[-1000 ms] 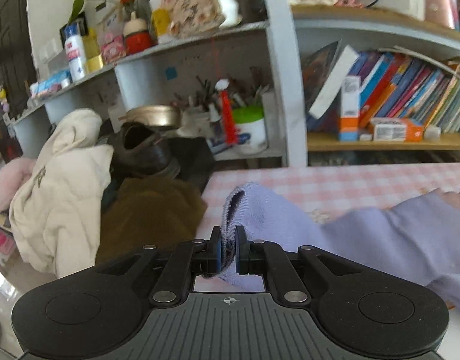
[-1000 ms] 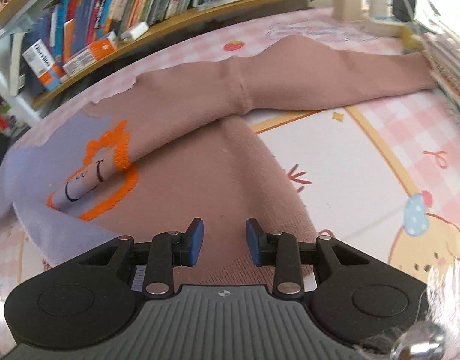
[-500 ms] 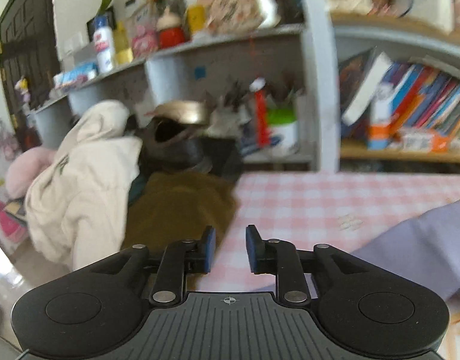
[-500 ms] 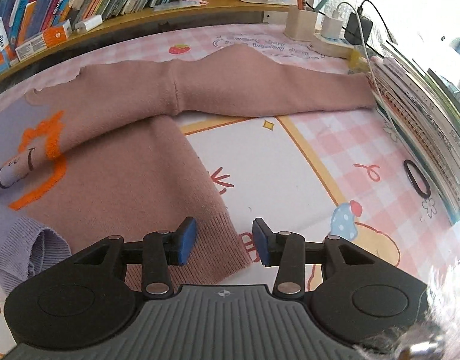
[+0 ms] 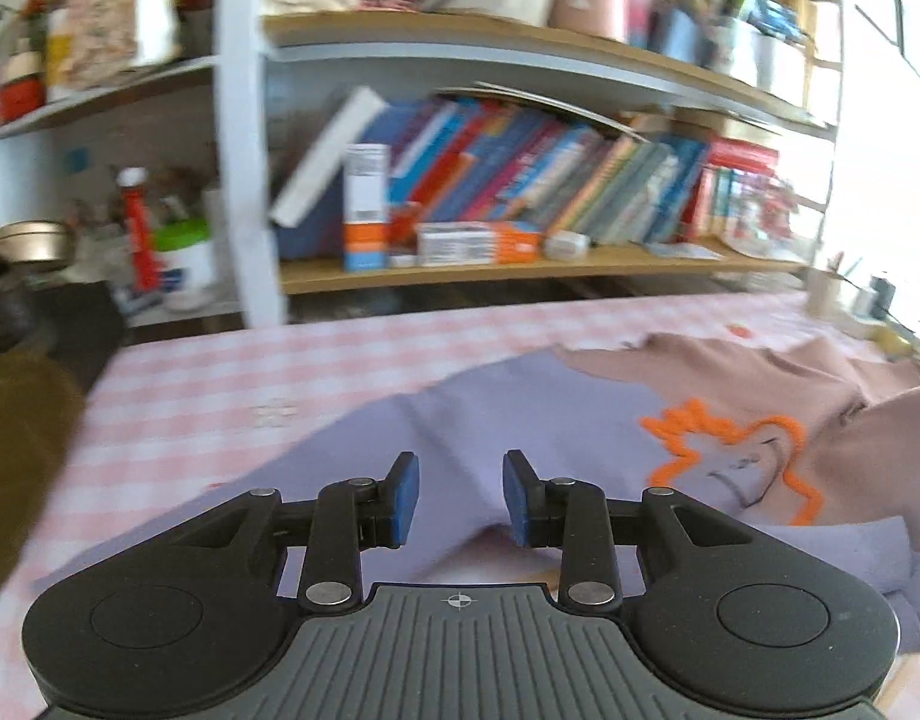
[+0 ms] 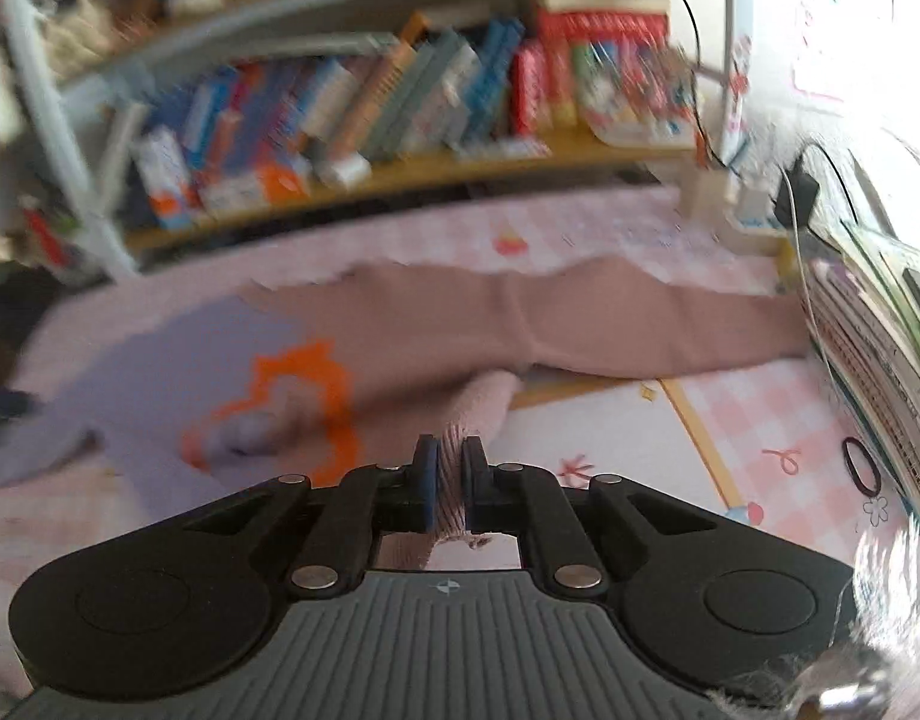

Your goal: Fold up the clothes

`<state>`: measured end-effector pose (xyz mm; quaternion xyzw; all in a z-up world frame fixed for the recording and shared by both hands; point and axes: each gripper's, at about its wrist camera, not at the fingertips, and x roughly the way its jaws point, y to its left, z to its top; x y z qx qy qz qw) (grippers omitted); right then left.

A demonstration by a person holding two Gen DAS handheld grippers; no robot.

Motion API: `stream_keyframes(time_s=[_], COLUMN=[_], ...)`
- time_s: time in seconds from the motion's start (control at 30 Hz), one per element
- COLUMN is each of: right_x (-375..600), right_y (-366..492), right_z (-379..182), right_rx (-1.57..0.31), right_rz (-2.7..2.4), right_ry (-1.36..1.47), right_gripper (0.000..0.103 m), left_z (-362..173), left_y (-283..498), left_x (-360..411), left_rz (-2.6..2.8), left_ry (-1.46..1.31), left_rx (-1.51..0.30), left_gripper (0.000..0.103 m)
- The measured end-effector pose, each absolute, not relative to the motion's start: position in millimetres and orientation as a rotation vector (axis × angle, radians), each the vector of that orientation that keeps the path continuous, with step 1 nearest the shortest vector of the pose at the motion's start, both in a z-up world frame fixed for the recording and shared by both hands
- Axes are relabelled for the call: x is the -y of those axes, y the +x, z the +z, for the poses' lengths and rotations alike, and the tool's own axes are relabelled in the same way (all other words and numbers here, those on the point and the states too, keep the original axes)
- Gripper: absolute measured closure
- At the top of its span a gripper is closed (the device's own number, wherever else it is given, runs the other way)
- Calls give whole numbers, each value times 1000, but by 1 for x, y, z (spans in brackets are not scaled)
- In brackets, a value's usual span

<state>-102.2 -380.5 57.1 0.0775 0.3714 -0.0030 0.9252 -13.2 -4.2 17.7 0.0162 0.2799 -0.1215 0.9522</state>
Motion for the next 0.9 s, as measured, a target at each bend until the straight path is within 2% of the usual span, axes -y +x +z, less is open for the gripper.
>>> stream_keyframes(time_s=[0.07, 0.27, 0.37, 0.43, 0.47, 0.5, 0.67, 0.9], right_x=[379, 390, 387, 386, 386, 388, 396, 393], right_y=[-121, -146, -155, -158, -157, -154, -136, -123], right_z=[58, -9, -26, -26, -22, -18, -17, -36], right_rx=[-787, -1064, -1136, -1120, -1093, -1065, -977, -955], right_rz=[-4, -114, -111, -122, -129, -134, -201, -261], right_ry=[192, 194, 213, 223, 224, 225, 206, 181], right_gripper=[95, 95, 95, 87, 78, 74, 70, 70], left_z=[14, -1, -4, -5, -5, -5, -9, -27], left_y=[-12, -9, -11, -12, -12, -12, -10, -2], left_x=[13, 26, 25, 25, 25, 28, 54, 95], left_rz=[-277, -311, -312, -306, -305, -306, -359, -230], left_ry=[37, 60, 58, 54, 54, 56, 102, 242], left_rx=[-586, -672, -695, -703, -706, -709, -719, -752], left_gripper=[71, 71, 69, 62, 56, 54, 54, 54])
